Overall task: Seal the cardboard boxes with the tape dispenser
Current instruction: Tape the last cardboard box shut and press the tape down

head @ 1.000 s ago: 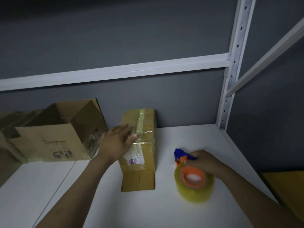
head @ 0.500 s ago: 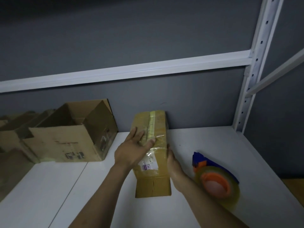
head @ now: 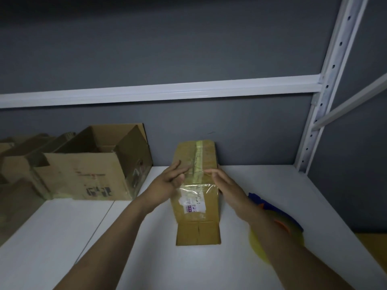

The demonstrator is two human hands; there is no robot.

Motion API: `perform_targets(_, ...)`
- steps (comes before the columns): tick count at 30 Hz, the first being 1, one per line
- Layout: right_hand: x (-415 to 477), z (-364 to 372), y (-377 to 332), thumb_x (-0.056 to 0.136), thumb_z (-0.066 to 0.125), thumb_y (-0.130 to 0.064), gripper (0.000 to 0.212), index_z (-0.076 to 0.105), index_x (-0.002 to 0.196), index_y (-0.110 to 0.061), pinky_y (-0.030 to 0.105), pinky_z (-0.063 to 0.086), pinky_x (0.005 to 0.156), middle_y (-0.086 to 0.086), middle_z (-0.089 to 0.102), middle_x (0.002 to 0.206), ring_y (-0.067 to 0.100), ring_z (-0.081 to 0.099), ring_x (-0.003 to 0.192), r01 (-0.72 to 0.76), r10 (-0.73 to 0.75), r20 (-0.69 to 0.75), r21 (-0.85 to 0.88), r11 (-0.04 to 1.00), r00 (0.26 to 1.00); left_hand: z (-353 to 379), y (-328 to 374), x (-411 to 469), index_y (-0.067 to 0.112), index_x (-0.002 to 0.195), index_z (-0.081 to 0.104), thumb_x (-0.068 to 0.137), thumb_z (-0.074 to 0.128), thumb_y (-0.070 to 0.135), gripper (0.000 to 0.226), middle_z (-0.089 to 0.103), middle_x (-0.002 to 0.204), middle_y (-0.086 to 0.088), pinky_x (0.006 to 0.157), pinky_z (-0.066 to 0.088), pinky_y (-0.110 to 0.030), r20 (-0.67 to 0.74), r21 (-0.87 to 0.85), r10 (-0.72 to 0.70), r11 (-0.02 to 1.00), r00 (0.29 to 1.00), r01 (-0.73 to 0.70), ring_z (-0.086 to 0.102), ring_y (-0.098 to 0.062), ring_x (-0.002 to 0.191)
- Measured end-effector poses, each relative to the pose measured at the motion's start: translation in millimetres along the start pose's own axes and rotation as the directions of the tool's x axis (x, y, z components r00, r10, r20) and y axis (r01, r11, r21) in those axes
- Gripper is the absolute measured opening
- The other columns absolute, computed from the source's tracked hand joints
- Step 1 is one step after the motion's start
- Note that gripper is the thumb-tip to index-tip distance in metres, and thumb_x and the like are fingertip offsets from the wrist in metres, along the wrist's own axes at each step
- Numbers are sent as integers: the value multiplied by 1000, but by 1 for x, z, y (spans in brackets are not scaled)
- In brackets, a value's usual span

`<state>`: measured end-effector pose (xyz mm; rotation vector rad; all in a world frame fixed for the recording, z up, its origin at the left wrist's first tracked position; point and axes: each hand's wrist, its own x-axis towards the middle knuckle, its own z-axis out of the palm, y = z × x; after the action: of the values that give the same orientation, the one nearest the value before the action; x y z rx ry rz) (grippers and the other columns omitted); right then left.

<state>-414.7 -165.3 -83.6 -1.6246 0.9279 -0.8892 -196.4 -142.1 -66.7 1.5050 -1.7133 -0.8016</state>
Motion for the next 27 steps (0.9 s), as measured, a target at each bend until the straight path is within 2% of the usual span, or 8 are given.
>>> perform_targets(3,-3,-23,3,100,36,-41,37,46,136,-43,-1,32,85,-22,19,153,-8,24,134,60,-42,132,-137,989,990,-21,-8,-11,26,129,61,98,48,30,33,27,153,22,93,49,-22,61,-176,18,984,998,-7,41,-5,133)
perform_targets(6,0,-36,-2,95,43,-41,46,39,141,-40,-5,23,89,-22,-9,153,-7,7,136,169,-86,227,-379,910,970,-40,-20,-14,26,132,59,99,47,18,36,24,153,25,96,48,-20,224,-150,119,985,967,-86,36,3,135)
perform_targets(11,4,-48,-5,93,54,-41,52,31,140,-47,18,15,112,-27,-2,153,-7,0,141,267,-95,305,-595,758,948,-56,-29,-10,40,131,57,91,58,-7,62,20,151,34,104,38,-14,363,-26,150,988,920,-151,22,15,136)
perform_targets(13,4,-48,-4,93,56,-39,60,23,142,-46,25,9,115,-25,3,154,-6,-3,142,293,-83,324,-680,672,942,-52,-31,-7,37,130,58,86,66,-4,61,23,150,33,102,39,-13,325,-16,168,985,931,-172,28,16,133)
perform_targets(17,3,-36,1,90,64,-33,67,26,146,-32,19,7,116,-20,15,152,-4,4,142,313,-197,243,-759,571,950,-38,-44,-3,33,122,63,80,75,2,54,36,147,24,102,45,-22,146,3,231,972,962,-234,44,10,127)
perform_targets(23,9,-20,10,84,71,-33,66,39,142,-31,2,10,107,-22,26,147,-19,10,133,256,-284,96,-753,606,954,-20,-53,3,42,119,54,74,84,22,57,36,135,32,97,47,-23,36,237,358,904,933,-356,50,3,117)
perform_targets(25,5,-19,3,82,73,-37,71,38,143,-30,8,14,111,-24,23,145,-16,11,134,252,-260,113,-760,599,959,-22,-50,1,37,125,55,71,83,41,61,35,134,33,97,46,-21,56,269,362,892,930,-364,48,5,118)
perform_targets(27,0,-20,-6,80,72,-44,76,34,145,-31,8,13,108,-28,19,142,-13,11,134,221,-166,149,-740,635,975,-27,-44,-3,39,123,55,65,64,77,70,34,130,38,93,43,-15,91,277,339,894,936,-351,44,11,118)
